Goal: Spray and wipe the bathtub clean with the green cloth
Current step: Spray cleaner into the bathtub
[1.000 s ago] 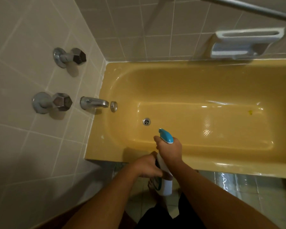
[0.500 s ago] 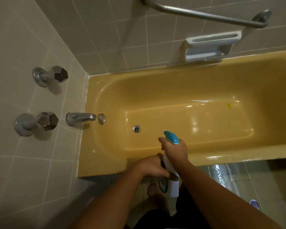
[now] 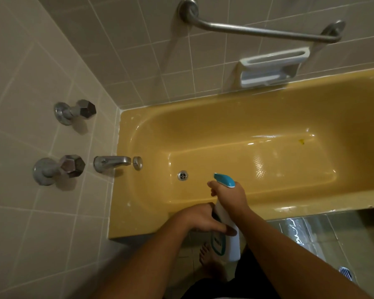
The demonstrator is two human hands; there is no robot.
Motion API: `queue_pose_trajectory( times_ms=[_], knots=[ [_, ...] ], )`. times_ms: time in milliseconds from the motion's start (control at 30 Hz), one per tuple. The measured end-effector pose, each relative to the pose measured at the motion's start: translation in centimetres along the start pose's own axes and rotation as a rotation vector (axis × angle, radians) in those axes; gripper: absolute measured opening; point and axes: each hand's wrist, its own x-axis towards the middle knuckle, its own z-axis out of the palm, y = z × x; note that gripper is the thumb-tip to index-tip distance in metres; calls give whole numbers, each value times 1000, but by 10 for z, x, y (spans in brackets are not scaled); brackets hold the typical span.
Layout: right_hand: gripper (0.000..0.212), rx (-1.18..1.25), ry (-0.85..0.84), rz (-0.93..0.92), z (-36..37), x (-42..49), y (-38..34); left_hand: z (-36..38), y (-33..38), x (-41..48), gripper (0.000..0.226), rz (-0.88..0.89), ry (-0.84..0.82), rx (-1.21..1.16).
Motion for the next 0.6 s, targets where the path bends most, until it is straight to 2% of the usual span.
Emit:
queue_pose_trajectory(
  times_ms=[233, 300, 433, 600],
  knots=[
    [37, -23, -38, 12, 6, 2, -2, 0, -9, -4, 53, -27, 57, 6],
    [36, -17, -43, 1, 10, 1, -2, -2, -10, -8, 56, -36, 67, 15],
    [49, -10, -2, -38, 20, -1, -6, -6, -16, -12, 67, -37, 129, 17],
    [41, 8, -112, -11, 33, -6, -10, -7, -33, -17, 68, -96, 137, 10]
  ],
)
